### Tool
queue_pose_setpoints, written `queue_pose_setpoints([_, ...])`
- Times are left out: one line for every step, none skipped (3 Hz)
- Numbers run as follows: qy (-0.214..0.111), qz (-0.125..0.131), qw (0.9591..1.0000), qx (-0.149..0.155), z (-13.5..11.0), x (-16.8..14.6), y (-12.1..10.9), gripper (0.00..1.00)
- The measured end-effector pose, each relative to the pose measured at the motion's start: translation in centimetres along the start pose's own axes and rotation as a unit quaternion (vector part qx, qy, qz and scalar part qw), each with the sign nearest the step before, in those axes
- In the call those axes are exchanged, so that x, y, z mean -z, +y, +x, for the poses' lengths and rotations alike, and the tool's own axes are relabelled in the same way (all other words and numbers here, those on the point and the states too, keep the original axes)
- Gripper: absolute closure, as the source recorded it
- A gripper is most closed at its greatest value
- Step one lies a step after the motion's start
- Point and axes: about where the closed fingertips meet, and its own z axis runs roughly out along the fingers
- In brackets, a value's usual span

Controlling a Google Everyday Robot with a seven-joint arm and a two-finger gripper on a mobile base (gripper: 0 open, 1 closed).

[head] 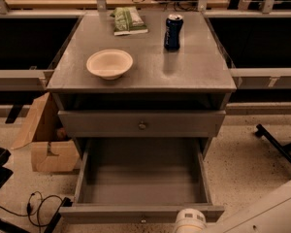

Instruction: Close middle drawer

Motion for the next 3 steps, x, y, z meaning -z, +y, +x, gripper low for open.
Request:
queue_pose_setpoints([-0.001, 0.0, 1.0, 0.0, -0.3, -0.8, 0.0, 1.0])
queue_pose_setpoints([-0.008, -0.012, 0.9999, 0.009, -2.0, -3.1, 0.1, 1.0])
queue_pose_setpoints([-0.032, -0.017, 0.9992, 0.017, -4.5, -7.6, -2.2, 1.0])
